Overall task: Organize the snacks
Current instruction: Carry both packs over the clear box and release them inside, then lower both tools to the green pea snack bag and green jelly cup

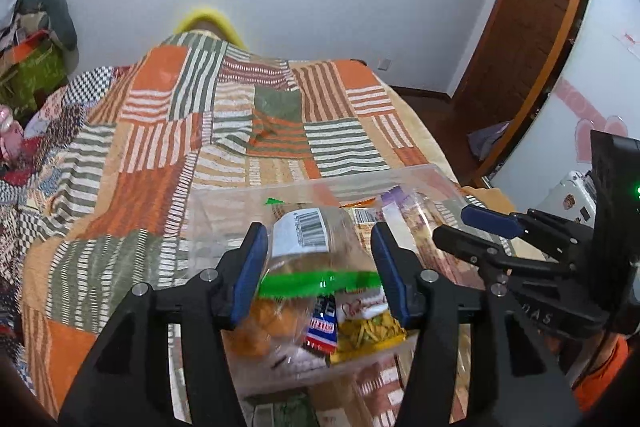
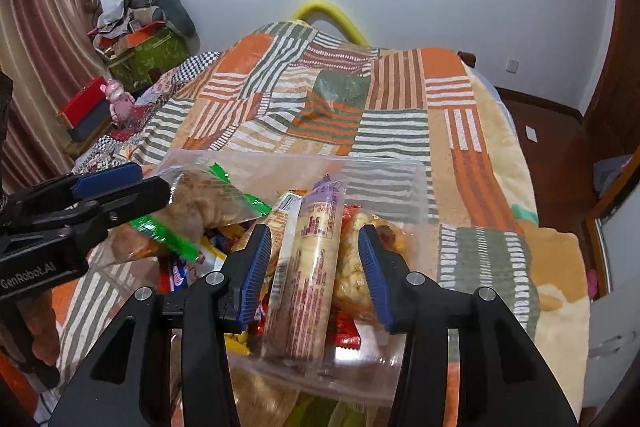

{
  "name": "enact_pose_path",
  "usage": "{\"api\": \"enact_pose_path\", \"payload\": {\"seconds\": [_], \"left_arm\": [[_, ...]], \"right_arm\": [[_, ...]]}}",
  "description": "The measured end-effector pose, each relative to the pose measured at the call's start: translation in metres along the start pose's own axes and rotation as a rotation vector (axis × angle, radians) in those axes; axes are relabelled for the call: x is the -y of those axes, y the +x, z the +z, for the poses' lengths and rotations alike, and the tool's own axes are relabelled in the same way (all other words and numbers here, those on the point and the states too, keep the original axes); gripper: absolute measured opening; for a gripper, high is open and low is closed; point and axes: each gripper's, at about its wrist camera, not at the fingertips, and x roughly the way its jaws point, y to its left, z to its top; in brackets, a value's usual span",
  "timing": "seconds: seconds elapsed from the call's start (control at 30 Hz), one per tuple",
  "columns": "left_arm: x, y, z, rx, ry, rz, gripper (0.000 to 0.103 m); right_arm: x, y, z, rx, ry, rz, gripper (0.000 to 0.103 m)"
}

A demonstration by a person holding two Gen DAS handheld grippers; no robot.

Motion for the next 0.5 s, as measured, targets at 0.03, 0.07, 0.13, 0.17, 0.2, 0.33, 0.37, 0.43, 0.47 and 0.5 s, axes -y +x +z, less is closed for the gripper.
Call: {"api": "enact_pose_path", "payload": {"seconds": [0.03,0.07,0.13,0.17,0.2,0.33,0.37,0.43,0.47,0.5], "left_arm": [[0.000,-0.007,-0.001,0.006,0.006,0.001,0.056],[0.000,-0.013,-0.003,0.012,0.013,0.002,0.057],[-0.002,-0.024,-0.008,0.017,0.025,0.008,0.057],[-0.002,-0.030,-0.012,0.016,0.033,0.013,0.058],[-0.003,-0.034,-0.015,0.015,0.037,0.015,0.058],[-0.010,-0.051,-0.034,0.000,0.057,0.039,0.060],[-0.011,-0.054,-0.039,-0.005,0.061,0.048,0.060],[-0.016,-0.058,-0.050,-0.018,0.063,0.055,0.061],[-0.018,-0.059,-0.055,-0.026,0.063,0.057,0.062],[-0.021,-0.060,-0.062,-0.038,0.063,0.063,0.063]], "right_arm": [[0.000,-0.003,-0.001,0.005,-0.001,0.001,0.043],[0.000,-0.010,-0.003,0.015,-0.003,0.001,0.043],[0.001,-0.019,-0.006,0.029,-0.009,-0.005,0.043],[0.001,-0.023,-0.008,0.034,-0.011,-0.007,0.043],[0.002,-0.029,-0.011,0.042,-0.013,-0.009,0.043],[0.005,-0.046,-0.022,0.056,-0.017,-0.010,0.044],[0.006,-0.048,-0.023,0.056,-0.017,-0.010,0.044],[0.009,-0.054,-0.030,0.055,-0.017,-0.013,0.044],[0.009,-0.058,-0.035,0.053,-0.016,-0.014,0.044],[0.011,-0.059,-0.038,0.050,-0.014,-0.015,0.044]]}}
